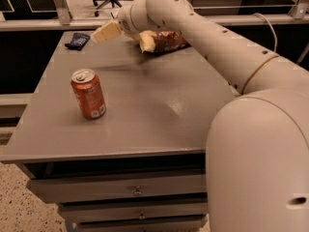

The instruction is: Pick rxbar blueberry

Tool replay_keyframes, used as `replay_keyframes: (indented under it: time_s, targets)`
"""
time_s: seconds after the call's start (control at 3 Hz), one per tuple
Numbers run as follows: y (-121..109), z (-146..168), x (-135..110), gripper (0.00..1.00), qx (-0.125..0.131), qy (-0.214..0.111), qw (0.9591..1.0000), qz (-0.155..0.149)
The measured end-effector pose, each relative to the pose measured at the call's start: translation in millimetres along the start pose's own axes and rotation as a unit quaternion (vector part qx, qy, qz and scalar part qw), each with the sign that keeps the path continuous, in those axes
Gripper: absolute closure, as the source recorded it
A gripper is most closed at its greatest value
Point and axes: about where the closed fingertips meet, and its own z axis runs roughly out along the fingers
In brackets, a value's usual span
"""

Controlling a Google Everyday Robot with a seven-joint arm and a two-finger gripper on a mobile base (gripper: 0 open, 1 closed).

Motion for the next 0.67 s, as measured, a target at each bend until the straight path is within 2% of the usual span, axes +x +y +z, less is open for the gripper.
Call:
replay_keyframes:
  time_s: [0.33, 0.67]
  targets:
    - [33.5, 32.9, 5.1, 0.00, -0.017, -0.001, 0.9999, 0.004]
    - [33.5, 32.9, 5.1, 0.00, -0.017, -0.001, 0.9999, 0.004]
